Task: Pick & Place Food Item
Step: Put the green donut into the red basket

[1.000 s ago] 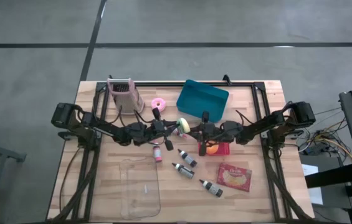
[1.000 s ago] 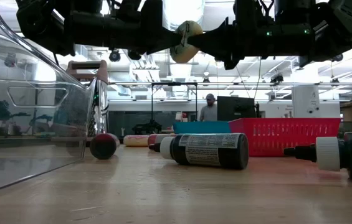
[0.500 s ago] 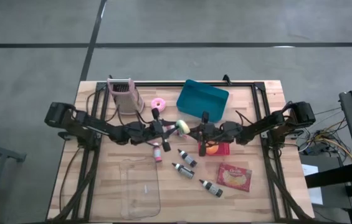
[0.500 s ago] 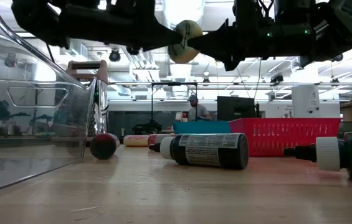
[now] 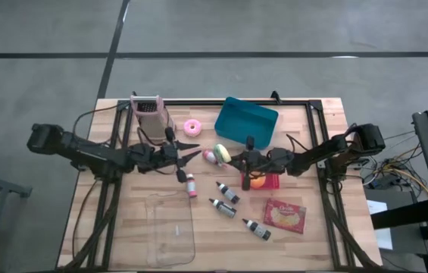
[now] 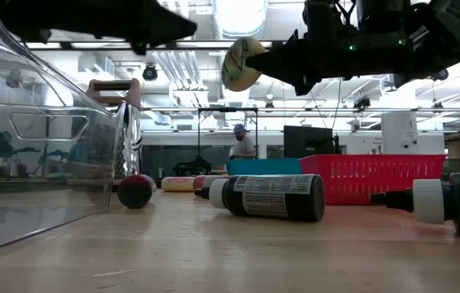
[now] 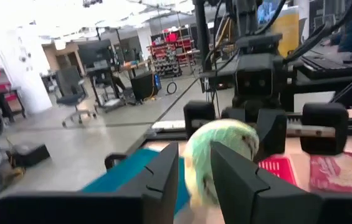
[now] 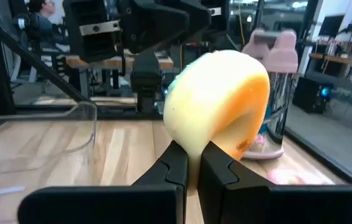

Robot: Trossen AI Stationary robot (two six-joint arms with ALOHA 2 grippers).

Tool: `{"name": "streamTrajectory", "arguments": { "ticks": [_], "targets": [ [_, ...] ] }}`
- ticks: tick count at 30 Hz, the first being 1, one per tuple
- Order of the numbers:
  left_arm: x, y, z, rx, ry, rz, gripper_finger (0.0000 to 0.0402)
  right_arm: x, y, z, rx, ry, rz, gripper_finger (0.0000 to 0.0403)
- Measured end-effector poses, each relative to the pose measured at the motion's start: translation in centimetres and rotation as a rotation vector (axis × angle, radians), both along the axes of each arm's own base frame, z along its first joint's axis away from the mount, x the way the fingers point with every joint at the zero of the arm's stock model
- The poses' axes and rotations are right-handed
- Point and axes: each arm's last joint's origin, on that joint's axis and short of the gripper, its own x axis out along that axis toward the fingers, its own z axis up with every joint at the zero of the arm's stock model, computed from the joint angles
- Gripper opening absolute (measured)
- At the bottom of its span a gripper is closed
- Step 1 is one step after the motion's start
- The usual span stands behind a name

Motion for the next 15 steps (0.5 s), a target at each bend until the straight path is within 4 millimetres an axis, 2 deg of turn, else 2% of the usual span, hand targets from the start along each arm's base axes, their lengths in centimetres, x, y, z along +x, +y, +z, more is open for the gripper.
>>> {"name": "streamTrajectory", "arguments": {
  "ticks": [8, 15],
  "targets": [
    [-2.0, 0.2, -2.1, -0.096, 0.019, 0.000, 0.0099, -1.4, 0.4, 0.6, 0.047, 0.159, -0.016, 0.0008],
    [-2.3, 0.3, -2.6, -0.101, 0.031, 0.000, 0.0099, -4.5, 0.9, 1.9, 0.117, 0.361, -0.050, 0.0008]
  ]
}}
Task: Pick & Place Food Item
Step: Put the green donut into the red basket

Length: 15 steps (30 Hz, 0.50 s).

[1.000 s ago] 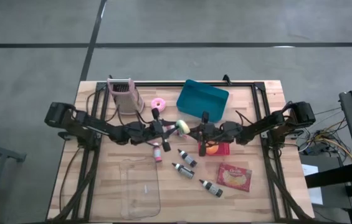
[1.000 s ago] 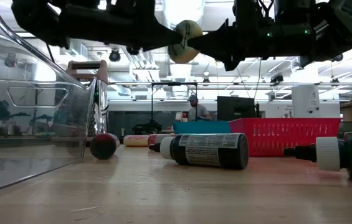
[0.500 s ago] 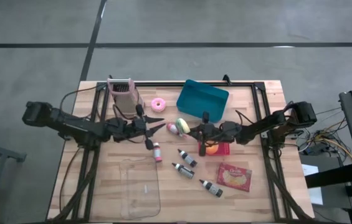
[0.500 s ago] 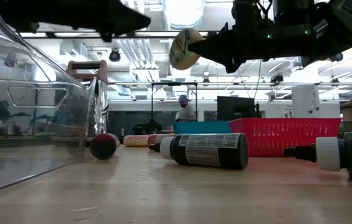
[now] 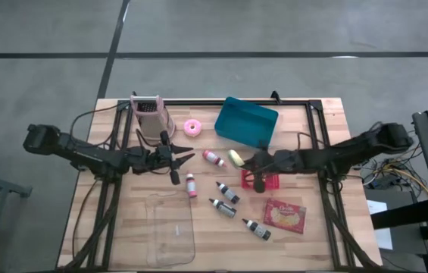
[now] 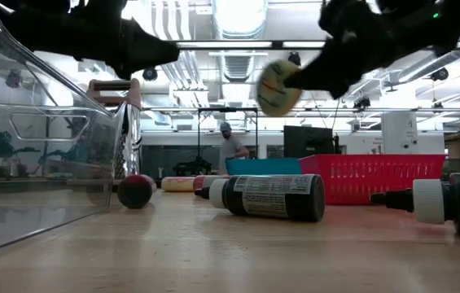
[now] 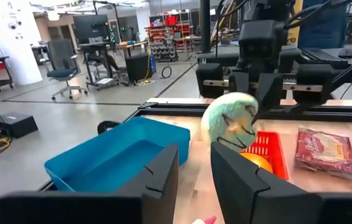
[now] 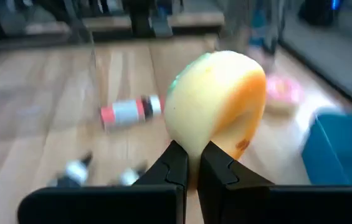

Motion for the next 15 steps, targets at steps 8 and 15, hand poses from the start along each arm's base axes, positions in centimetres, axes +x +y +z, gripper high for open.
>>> {"name": "streamTrajectory", "arguments": {
  "ticks": [8, 15],
  "targets": [
    [0.1, 0.0, 0.6, 0.019, -0.014, -0.003, 0.0099, -3.8, -0.2, 1.2, 0.102, 0.298, -0.083, 0.0008],
    [0.1, 0.0, 0.7, 0.026, -0.018, -0.004, 0.0097, -4.6, 0.5, 0.7, 0.201, 0.453, -0.038, 0.0008]
  ]
}}
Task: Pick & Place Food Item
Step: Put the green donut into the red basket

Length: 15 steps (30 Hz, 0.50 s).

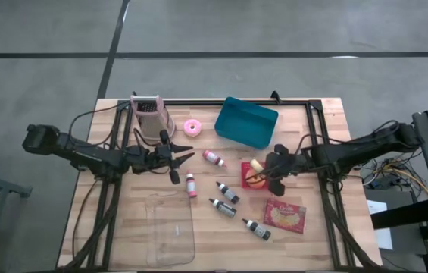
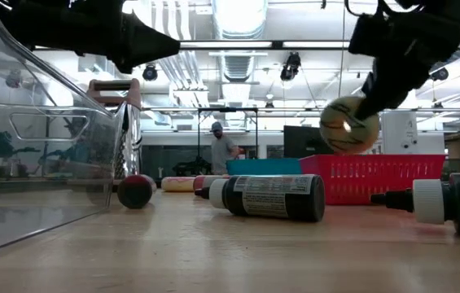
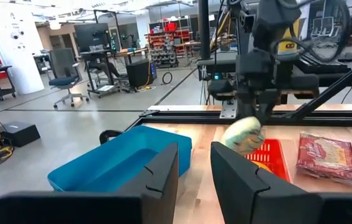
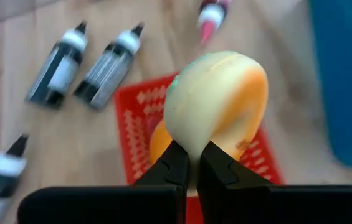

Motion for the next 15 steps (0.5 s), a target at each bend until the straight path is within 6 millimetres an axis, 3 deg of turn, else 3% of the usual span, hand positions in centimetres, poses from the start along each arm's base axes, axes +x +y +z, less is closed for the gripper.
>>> {"name": "streamTrajectory", "arguments": {
  "ticks": [6, 15],
  "targets": [
    [0.0, 0.0, 0.0, 0.003, 0.001, 0.000, 0.0097, -0.3, 0.1, -1.4, 0.007, 0.141, -0.025, 0.0008],
    [0.0, 0.0, 0.0, 0.004, 0.002, 0.000, 0.0097, 0.2, 0.3, -2.5, 0.033, 0.210, 0.000, 0.0009]
  ]
}}
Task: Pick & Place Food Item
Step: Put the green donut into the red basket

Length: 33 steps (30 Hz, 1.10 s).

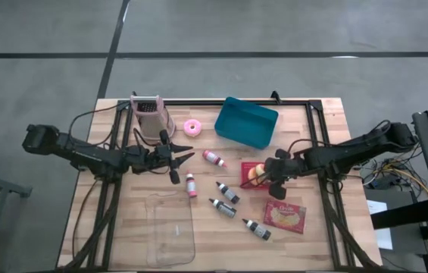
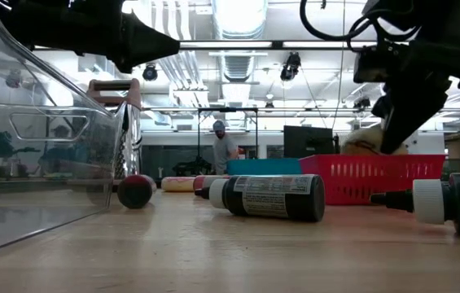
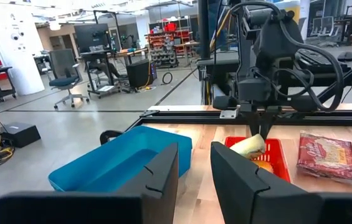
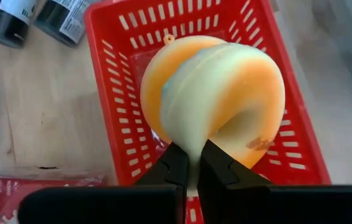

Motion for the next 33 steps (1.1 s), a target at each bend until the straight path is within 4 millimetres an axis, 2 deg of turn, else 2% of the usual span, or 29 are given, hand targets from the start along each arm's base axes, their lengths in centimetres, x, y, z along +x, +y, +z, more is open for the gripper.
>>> {"name": "streamTrajectory", "arguments": {
  "ticks": [6, 14, 33],
  "targets": [
    [0.0, 0.0, 0.0, 0.000, 0.001, 0.000, 0.0097, 0.1, 0.0, 0.3, 0.008, -0.027, 0.001, 0.0029],
    [0.0, 0.0, 0.0, 0.001, 0.002, 0.000, 0.0097, 0.8, 0.2, 1.7, 0.014, -0.076, 0.010, 0.0063],
    [0.0, 0.0, 0.0, 0.003, 0.003, 0.001, 0.0097, 1.0, 0.3, 2.1, 0.035, -0.084, 0.022, 0.0205]
  ]
}}
